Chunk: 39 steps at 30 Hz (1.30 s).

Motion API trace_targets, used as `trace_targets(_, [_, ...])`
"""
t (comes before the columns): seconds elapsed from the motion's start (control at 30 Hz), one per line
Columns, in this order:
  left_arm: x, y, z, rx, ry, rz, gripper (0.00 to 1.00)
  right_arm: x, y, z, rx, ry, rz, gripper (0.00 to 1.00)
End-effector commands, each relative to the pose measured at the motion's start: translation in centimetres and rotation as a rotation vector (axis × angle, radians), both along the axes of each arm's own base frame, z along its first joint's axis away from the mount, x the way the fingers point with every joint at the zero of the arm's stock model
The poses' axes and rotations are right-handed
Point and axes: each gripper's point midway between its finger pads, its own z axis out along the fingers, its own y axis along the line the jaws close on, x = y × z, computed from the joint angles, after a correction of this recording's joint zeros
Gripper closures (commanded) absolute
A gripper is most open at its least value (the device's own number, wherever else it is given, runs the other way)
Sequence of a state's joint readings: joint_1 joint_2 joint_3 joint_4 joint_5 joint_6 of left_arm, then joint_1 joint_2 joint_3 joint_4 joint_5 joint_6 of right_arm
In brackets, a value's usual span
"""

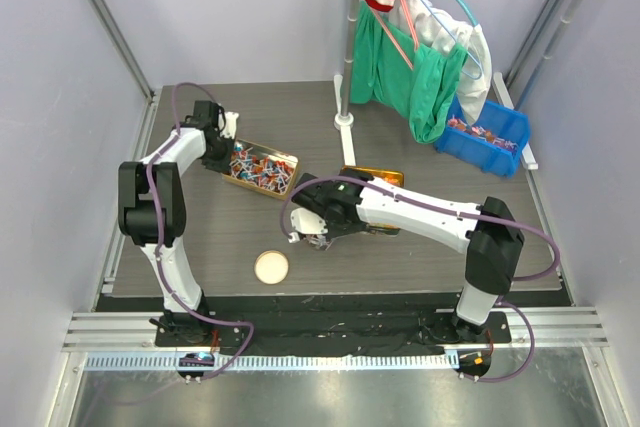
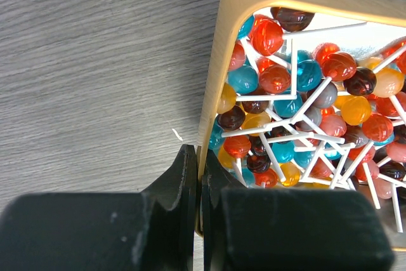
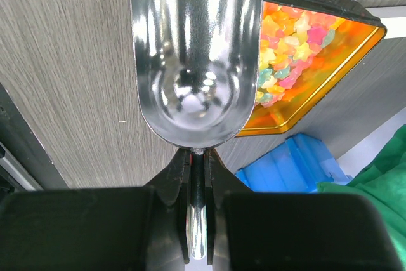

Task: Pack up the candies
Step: Place the fake candies in the packing bottle, then place the storage box at the center of the board.

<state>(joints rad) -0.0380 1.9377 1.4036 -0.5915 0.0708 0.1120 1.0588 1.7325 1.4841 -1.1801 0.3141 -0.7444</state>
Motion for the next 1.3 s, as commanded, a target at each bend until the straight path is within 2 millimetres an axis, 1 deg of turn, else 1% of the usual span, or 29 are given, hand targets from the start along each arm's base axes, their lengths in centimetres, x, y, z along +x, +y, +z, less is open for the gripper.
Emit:
trace_targets(0.0, [1.8,-0.4,1.5,-0.034,-0.068,0.001,1.00,0.6,0.5,1.9,0.004,-0.034,0.023,0.99])
trace_targets(0.23, [1.8,-0.8,0.9,-0.056,-0.042,-0.008,1.00,1.1,2.1,4.2,0.101,-0.050,0.027,0.99])
trace_targets(0.33, [1.6,-1.0,0.5,-0.064,-0.025,-0.012,0.94,1.7,2.4,5.1,0.138,-0.054,0.019,0.99])
trace_targets(0.4, [1.5,-1.0,0.3,-0.066,-0.016,-0.013,0.89,1.9,2.6,5.4,0.163,-0.043,0.018,0.99])
trace_targets(0.43, [1.5,-1.1,0.2,-0.067,-0.014,-0.016,0.87,2.1,2.9,5.9,0.181,-0.047,0.019,0.99])
trace_targets(0.47, [1.5,-1.1,0.2,-0.067,-0.013,-0.015,0.81,2.3,3.0,6.0,0.200,-0.037,0.013,0.99])
trace_targets(0.5, [1.5,-1.1,0.1,-0.068,-0.011,-0.015,0.78,2.5,3.2,6.2,0.213,-0.036,0.010,0.99])
trace_targets(0.53, [1.5,-1.1,0.1,-0.068,-0.008,-0.015,0.72,2.7,3.4,6.5,0.231,-0.040,0.007,0.99])
trace_targets(0.6, [1.6,-1.1,0.1,-0.071,-0.010,-0.017,0.66,3.2,3.8,6.8,0.274,-0.032,-0.006,0.99])
trace_targets(0.63, [1.5,-1.1,0.1,-0.070,-0.008,-0.015,0.59,3.4,4.1,7.0,0.293,-0.033,-0.008,0.99])
trace_targets(0.7, [1.6,-1.0,0.6,-0.065,-0.019,-0.014,0.49,4.2,4.6,7.2,0.342,-0.043,-0.029,0.99])
trace_targets(0.73, [1.7,-0.8,0.9,-0.059,-0.030,-0.018,0.44,4.5,5.2,7.4,0.372,-0.053,-0.033,0.99])
trace_targets(0.8, [1.9,-0.4,1.7,-0.060,-0.050,-0.009,0.38,5.0,5.4,7.2,0.403,-0.054,-0.055,0.99])
trace_targets(0.83, [2.0,-0.3,2.9,-0.064,-0.076,-0.007,0.32,5.6,6.0,7.4,0.436,-0.074,-0.062,0.99])
trace_targets(0.87, [2.1,0.0,3.5,-0.067,-0.093,-0.001,0.29,5.9,6.1,7.3,0.446,-0.080,-0.069,0.99])
trace_targets(0.9, [2.2,-0.1,4.2,-0.082,-0.109,-0.007,0.23,6.1,6.2,7.2,0.459,-0.085,-0.086,0.99])
trace_targets(0.93, [2.3,-0.1,5.7,-0.092,-0.146,-0.010,0.20,6.7,6.8,7.4,0.489,-0.109,-0.095,0.99])
trace_targets(0.97, [2.3,1.0,6.6,-0.099,-0.168,0.009,0.18,7.0,7.0,7.3,0.497,-0.115,-0.103,0.99])
trace_targets(1.0, [2.2,0.8,7.2,-0.137,-0.183,-0.007,0.16,7.2,7.1,7.3,0.508,-0.120,-0.116,0.99])
trace_targets(1.03, [2.2,0.7,8.7,-0.148,-0.222,-0.017,0.13,7.6,7.6,7.6,0.533,-0.135,-0.120,0.99])
trace_targets(1.07, [2.0,0.6,9.3,-0.167,-0.237,-0.025,0.13,7.8,7.9,7.6,0.544,-0.143,-0.130,0.99])
trace_targets(1.1, [1.7,0.2,9.6,-0.190,-0.245,-0.040,0.12,8.1,8.1,7.5,0.554,-0.150,-0.143,0.99])
trace_targets(1.13, [1.7,-0.8,10.4,-0.242,-0.271,-0.079,0.11,8.6,8.5,7.7,0.575,-0.168,-0.154,0.99])
trace_targets(1.2, [1.0,-1.9,11.7,-0.303,-0.304,-0.121,0.10,9.1,8.8,7.5,0.585,-0.184,-0.173,0.99])
trace_targets(1.23, [0.6,-3.6,12.6,-0.392,-0.321,-0.190,0.10,9.4,9.1,7.5,0.598,-0.193,-0.187,0.99])
trace_targets(1.27, [0.1,-4.3,13.1,-0.432,-0.328,-0.217,0.10,9.6,9.1,7.5,0.603,-0.202,-0.195,0.99])
